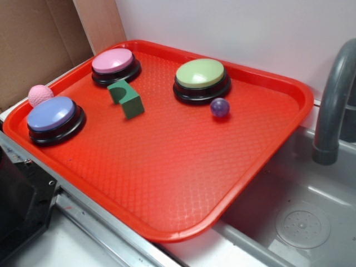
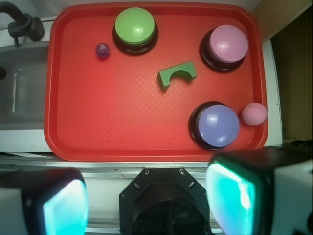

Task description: Push the purple button.

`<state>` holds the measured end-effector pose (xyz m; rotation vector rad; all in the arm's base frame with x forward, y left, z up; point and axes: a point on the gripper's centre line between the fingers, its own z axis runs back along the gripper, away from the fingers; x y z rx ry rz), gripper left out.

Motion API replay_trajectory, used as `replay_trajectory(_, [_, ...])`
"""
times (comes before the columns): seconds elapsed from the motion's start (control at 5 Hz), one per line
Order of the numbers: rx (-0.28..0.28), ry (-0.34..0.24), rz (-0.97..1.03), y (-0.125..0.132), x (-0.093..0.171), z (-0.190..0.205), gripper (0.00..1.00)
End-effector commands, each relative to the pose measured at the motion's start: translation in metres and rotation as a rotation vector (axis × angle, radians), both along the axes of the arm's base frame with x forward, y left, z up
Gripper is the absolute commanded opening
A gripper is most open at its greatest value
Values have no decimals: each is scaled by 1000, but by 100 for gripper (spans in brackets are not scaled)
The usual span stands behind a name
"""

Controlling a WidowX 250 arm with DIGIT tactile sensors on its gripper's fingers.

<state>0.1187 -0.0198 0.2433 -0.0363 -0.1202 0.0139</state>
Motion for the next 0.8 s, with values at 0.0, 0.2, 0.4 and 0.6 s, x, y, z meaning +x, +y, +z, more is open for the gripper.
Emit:
replay_trajectory(0.0, [0, 0, 0, 0, 0, 0, 100])
replay_trajectory(0.2, [-37, 48, 147, 28, -6, -30, 100])
replay_trajectory(0.4, [63, 111, 259, 55, 10, -72, 100])
replay_trajectory(0.6, [88, 141, 309, 75, 13, -107, 100])
